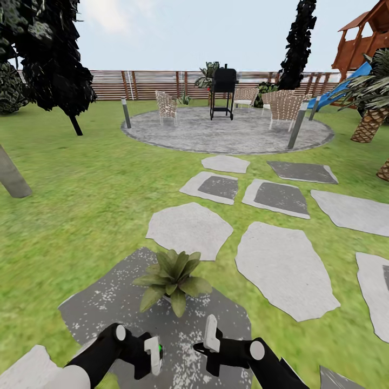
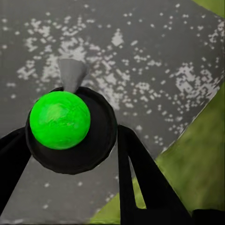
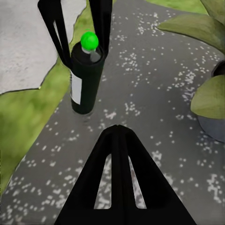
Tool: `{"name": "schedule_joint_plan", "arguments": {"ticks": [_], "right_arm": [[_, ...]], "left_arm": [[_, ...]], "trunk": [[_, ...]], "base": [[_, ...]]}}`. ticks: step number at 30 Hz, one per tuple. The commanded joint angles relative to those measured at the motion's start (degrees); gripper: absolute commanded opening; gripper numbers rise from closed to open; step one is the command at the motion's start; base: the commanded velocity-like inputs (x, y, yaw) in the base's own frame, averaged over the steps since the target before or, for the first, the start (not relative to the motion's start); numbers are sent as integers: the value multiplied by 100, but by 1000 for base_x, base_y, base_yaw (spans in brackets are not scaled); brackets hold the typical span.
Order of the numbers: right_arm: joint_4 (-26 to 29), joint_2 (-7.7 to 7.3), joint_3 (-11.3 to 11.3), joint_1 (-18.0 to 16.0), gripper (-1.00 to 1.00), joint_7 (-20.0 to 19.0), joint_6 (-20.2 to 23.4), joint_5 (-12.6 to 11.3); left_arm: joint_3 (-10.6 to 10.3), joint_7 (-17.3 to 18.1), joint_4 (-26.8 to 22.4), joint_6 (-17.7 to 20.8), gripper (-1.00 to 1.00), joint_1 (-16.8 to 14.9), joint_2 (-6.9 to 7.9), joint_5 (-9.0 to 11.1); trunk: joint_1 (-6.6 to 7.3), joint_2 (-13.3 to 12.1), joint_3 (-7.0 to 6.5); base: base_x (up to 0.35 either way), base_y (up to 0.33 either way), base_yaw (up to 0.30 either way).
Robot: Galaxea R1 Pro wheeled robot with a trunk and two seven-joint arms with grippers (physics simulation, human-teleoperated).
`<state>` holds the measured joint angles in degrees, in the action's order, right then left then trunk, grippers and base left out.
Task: Pick up the pesticide atomizer in the garden and spray insectifuge to fully cover both potted plants in the garden.
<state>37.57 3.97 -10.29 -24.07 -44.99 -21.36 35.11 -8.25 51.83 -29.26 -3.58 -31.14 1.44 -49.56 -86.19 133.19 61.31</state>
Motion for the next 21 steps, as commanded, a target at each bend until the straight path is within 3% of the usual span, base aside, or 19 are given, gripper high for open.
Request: {"name": "schedule_joint_plan", "arguments": {"ticks": [1, 2, 3, 8, 10, 13, 17, 18, 21], "right_arm": [[5, 1, 8, -2, -100, -1, -31, 49], [5, -2, 9, -2, -100, -1, -33, 49], [5, -5, 9, -2, 100, -1, -34, 51], [-144, -120, 43, -2, 100, 14, -42, 53], [-268, -180, 55, -2, 100, 30, -40, 52], [-359, -249, 68, -2, 100, 134, -45, 53], [-874, -572, 134, 6, 100, 815, -51, 5], [-1175, -619, 277, 6, 100, 1144, -52, -3], [-1743, -659, 777, 7, 100, 1779, -63, -4]], "left_arm": [[-19, 4, -10, -37, -100, 0, 58, -24], [-17, 2, -8, -37, -100, 1, 114, -22], [-15, 1, -7, -32, -100, 2, 157, -21], [23, -84, 2, -13, -100, 10, 333, -9], [165, -236, 5, -12, -100, 12, 378, 68], [687, -542, 1, -1, -100, 12, 395, 286], [1508, -709, 2, 21, -100, 12, 379, 448], [1762, -722, 5, 29, -100, 11, 371, 460], [2233, -740, 7, 43, -100, 11, 353, 476]], "trunk": [[1, 2, 5], [1, 2, 5], [1, 2, 5], [1, 2, 5], [1, 2, 5], [1, 2, 5], [1, 2, 5], [1, 2, 5], [1, 2, 5]], "base": [[0, 0, 0], [0, 0, 0], [0, 0, 0], [0, 0, 0], [0, 0, 0], [0, 0, 0], [0, 0, 0], [0, 0, 0], [0, 0, 0]]}}
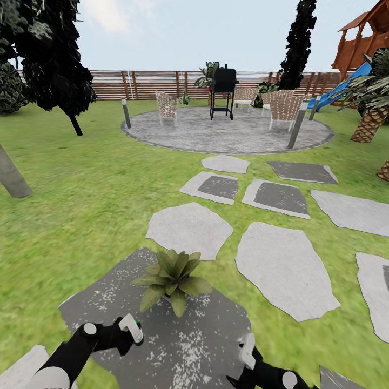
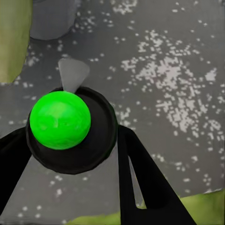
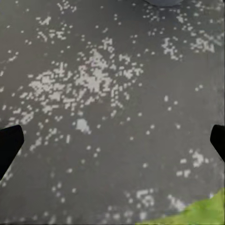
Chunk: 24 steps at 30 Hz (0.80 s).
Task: Pick up the pesticide atomizer in the garden and spray insectifuge to fully cover both potted plants in the garden.
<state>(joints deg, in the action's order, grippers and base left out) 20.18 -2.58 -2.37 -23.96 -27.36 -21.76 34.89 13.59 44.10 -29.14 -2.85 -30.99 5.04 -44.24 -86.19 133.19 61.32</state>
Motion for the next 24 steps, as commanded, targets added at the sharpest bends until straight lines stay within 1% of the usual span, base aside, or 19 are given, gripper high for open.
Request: {"name": "schedule_joint_plan", "arguments": {"ticks": [1, 2, 4, 6, 7, 16, 18, 20, 22, 24], "right_arm": [[-121, -9, 201, -3, 100, 177, -26, 16], [-183, -12, 444, 0, 100, 280, -32, 15], [-228, -14, 792, 10, 100, 436, -36, 15], [-247, -14, 1189, 18, 100, 694, -38, 17], [-781, -168, 3347, 67, 100, 2481, -51, 20], [-779, -155, 3348, 67, 100, 2494, -56, 18], [-782, -158, 3348, 67, 100, 2510, -65, 18], [-782, -163, 3348, 67, 100, 2522, -72, 18], [-780, -164, 3348, 67, 100, 2524, -73, 13], [-779, -169, 3354, 67, 100, 2531, -74, -1]], "left_arm": [[177, 28, -4, -14, -100, -4, -11, -49], [260, 18, -1, 22, -100, -4, -15, -45], [311, 9, -2, 140, -100, -4, -18, -44], [337, 5, -3, 341, -100, -4, -20, -48], [417, -94, -12, 2270, -100, -12, -56, -63], [418, -101, -73, 2255, -100, -19, -59, -59], [473, -102, -141, 2301, -100, -37, -67, -47], [491, -103, -331, 2336, -100, -45, -131, -4], [490, -110, -420, 2394, -100, -49, -230, 94], [488, -111, -446, 2639, -100, -64, -261, 131]], "trunk": [[1, 2, 4], [1, 2, 4], [1, 2, 4], [1, 2, 4], [1, 2, 4], [1, 2, 4], [1, 2, 4], [1, 2, 4], [1, 2, 4], [1, 2, 4]], "base": [[0, 0, 0], [0, 0, 0], [0, 0, 0], [0, 0, 0], [0, 0, 0], [0, 0, 0], [0, 0, 0], [0, 0, 0], [0, 0, 0], [0, 0, 0]]}}
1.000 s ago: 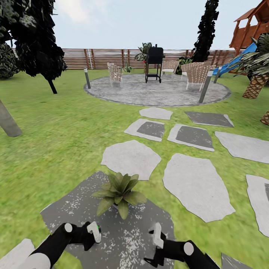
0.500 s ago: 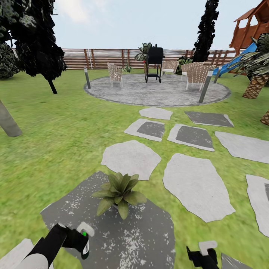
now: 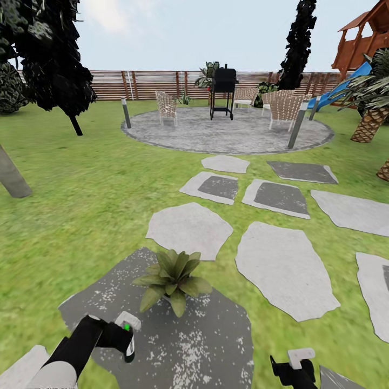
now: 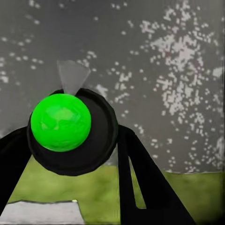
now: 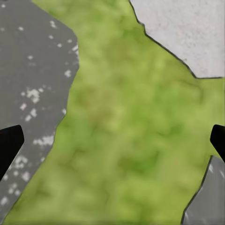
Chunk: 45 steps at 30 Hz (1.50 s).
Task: Pick up the pesticide atomizer in the garden and spray insectifuge to fully cover both potted plants in the garden.
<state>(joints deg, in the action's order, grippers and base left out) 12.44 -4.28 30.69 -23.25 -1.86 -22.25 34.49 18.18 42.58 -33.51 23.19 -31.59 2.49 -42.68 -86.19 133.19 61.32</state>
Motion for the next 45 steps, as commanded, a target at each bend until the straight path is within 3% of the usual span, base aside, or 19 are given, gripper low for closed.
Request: {"name": "schedule_joint_plan", "arguments": {"ticks": [1, 7, 30, 32, 37, 42, 45], "right_arm": [[-6, 0, 49, -4, 100, -18, -25, 32], [-16, -9, 51, -4, 100, -16, -25, 23], [-31, -11, 51, -4, 100, -16, -7, 31], [-31, -8, 51, -3, 100, -16, -7, 31], [-31, -4, 51, -2, 100, -16, -7, 31], [-35, -3, 51, -2, 100, -16, -7, 31], [-167, -9, 51, 2, 100, -16, -13, 31]], "left_arm": [[25, 41, -14, 155, -100, -10, -9, -20], [-51, 56, -62, 463, -100, 11, -3, -63], [-82, 40, -103, 458, -100, 46, 67, -84], [-79, 34, -103, 458, -100, 47, 93, -89], [-20, 23, -103, 459, -100, 43, 403, -88], [-53, 23, -97, 450, -100, 46, 375, -82], [-56, 23, -100, 461, -100, 36, 278, -86]], "trunk": [[1, 2, 5], [1, 2, 5], [1, 2, 5], [1, 2, 5], [1, 2, 5], [1, 2, 5], [1, 2, 5]], "base": [[0, 0, 0], [0, 0, 0], [77, 0, 0], [13, 0, 0], [1, 0, 0], [0, 0, 0], [0, 0, 0]]}}
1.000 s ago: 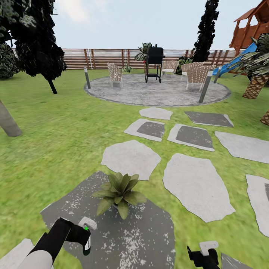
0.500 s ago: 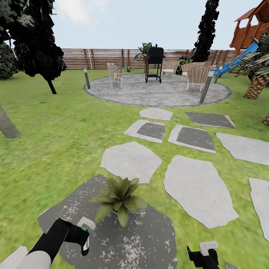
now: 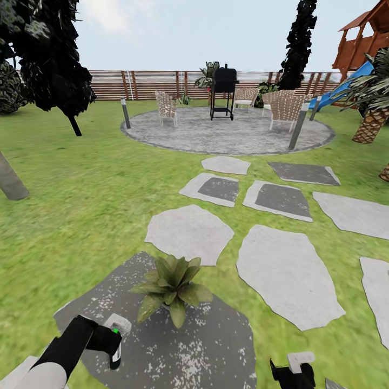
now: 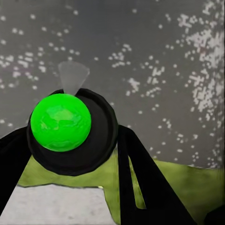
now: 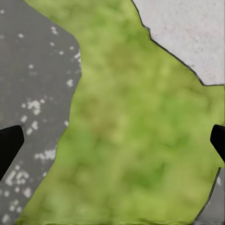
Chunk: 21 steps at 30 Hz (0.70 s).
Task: Pick up the pesticide atomizer in the garden and spray insectifuge to fully cover both potted plants in the garden.
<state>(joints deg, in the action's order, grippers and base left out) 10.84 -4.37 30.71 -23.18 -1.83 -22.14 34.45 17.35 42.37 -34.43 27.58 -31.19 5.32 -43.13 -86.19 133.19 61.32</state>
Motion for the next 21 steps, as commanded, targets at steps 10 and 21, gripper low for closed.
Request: {"name": "schedule_joint_plan", "arguments": {"ticks": [10, 21], "right_arm": [[-83, -3, 50, -4, 100, -19, -28, 40], [-93, 5, 49, -4, 100, -21, -34, 59]], "left_arm": [[-140, 89, -41, 430, -100, -193, 49, -177], [-298, 1020, -38, 484, -100, -473, 221, -796]], "trunk": [[1, 2, 5], [1, 2, 5]], "base": [[0, 0, 0], [0, 0, 0]]}}
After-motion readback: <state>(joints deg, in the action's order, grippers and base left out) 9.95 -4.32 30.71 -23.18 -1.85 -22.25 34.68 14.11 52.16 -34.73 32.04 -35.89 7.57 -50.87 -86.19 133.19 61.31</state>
